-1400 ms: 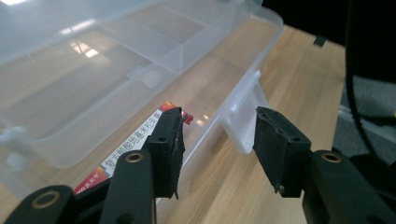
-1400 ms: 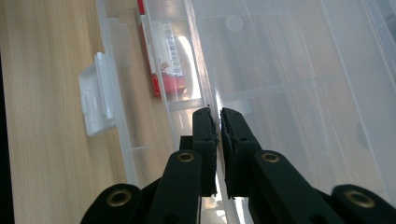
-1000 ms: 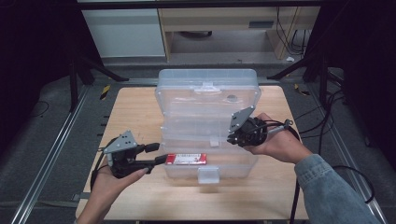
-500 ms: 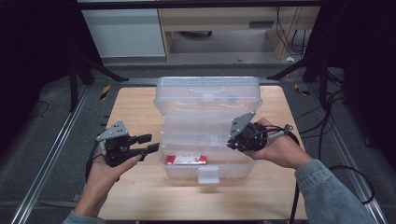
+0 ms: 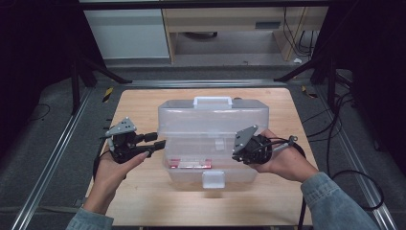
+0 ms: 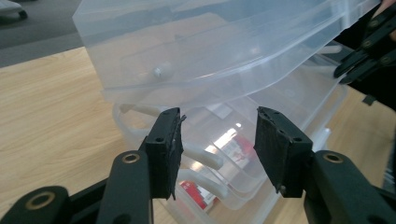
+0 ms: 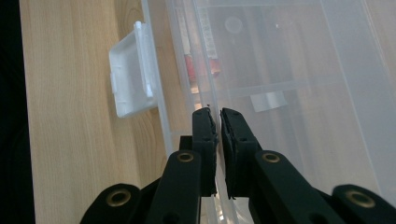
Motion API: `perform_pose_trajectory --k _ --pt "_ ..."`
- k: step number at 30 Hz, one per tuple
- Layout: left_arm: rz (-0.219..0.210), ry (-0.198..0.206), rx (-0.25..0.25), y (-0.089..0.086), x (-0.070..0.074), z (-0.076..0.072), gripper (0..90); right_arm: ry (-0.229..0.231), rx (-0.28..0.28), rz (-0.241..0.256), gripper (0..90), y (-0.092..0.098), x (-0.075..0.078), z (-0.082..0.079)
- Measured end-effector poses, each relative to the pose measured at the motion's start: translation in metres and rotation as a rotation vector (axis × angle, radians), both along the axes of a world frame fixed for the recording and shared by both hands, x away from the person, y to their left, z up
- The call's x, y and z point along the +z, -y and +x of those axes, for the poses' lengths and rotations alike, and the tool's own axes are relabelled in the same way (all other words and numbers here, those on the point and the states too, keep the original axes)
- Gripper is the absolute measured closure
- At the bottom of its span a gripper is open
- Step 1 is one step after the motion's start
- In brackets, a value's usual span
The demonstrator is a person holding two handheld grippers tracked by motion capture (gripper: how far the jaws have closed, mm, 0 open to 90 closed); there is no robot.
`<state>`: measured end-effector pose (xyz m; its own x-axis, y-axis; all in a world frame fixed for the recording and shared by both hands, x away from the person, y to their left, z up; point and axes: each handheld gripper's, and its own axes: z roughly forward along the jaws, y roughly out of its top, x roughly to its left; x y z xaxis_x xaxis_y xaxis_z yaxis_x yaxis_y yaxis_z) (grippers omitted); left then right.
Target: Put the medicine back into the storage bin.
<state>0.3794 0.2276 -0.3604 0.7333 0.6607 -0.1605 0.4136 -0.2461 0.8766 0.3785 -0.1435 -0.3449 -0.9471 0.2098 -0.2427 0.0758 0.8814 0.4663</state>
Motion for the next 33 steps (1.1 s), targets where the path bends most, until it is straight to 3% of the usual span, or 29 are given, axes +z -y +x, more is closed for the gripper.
perform_pose_trajectory --k 11,17,25,33 --pt "-0.002 -0.011 0.005 0.007 -0.003 0.005 53.6 -0.017 0.0 0.02 85.0 0.0 -0.003 0.002" --pt "0.007 -0.018 0.005 0.008 -0.004 0.004 53.5 -0.013 -0.022 0.05 77.5 0.002 -0.002 -0.003" --pt "0.005 -0.018 0.002 0.009 -0.004 0.003 53.3 0.01 -0.066 0.1 70.9 0.016 0.003 -0.018" --pt "0.005 -0.017 0.002 0.009 -0.006 0.003 53.2 0.046 -0.154 0.161 63.1 0.035 0.005 -0.027"
